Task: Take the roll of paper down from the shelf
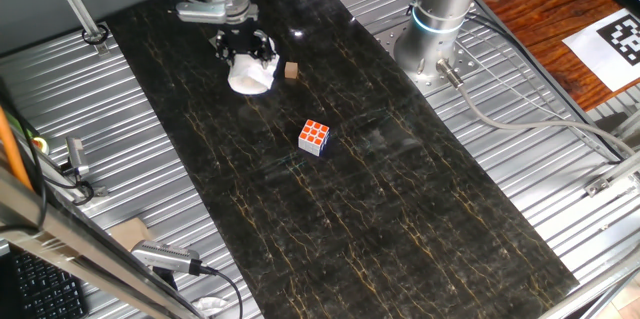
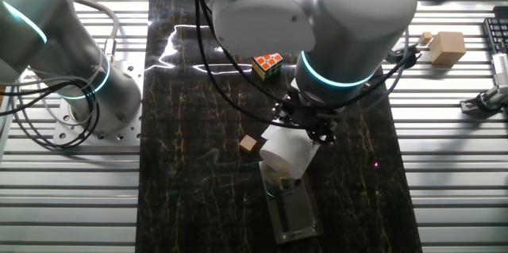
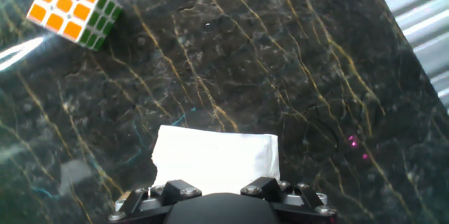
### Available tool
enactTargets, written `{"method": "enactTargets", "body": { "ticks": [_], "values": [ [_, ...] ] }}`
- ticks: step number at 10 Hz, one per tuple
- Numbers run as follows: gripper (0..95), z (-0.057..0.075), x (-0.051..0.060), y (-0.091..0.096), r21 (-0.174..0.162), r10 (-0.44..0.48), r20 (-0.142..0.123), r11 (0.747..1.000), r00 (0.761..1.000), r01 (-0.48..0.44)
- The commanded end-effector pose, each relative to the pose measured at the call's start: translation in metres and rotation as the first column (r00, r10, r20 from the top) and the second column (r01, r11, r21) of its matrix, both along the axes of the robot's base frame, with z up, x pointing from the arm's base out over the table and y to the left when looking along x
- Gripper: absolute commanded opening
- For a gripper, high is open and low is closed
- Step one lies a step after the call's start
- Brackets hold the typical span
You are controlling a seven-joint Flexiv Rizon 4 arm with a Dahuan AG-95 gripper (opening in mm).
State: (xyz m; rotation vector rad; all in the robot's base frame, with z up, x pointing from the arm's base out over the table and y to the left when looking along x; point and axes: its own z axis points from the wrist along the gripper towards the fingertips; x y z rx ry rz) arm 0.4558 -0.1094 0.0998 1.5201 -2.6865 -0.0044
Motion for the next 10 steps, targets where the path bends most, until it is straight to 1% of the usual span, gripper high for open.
{"method": "enactTargets", "body": {
  "ticks": [1,2,3,4,5,6,8,10],
  "values": [
    [0.0,0.0007,-0.0009,-0.0021,0.006,0.016,0.005,1.0,1.0,-0.016],
    [0.0,0.0011,-0.0011,-0.0033,0.004,0.028,0.005,1.0,1.0,-0.028],
    [0.0,0.0011,-0.0011,-0.0033,-0.012,0.062,0.005,0.998,0.998,-0.062],
    [0.0,0.0011,-0.0011,-0.0033,-0.012,0.082,0.004,0.997,0.997,-0.082],
    [0.0,0.0011,-0.0011,-0.0033,-0.002,0.094,0.004,0.996,0.996,-0.094],
    [0.0,0.0011,-0.0011,-0.0033,-0.012,0.086,0.004,0.996,0.996,-0.085],
    [0.0,0.0011,-0.0011,-0.0033,-0.009,0.055,0.005,0.998,0.998,-0.054],
    [0.0,0.0011,-0.0011,-0.0033,-0.006,-0.018,0.005,1.0,1.0,0.018]
  ]
}}
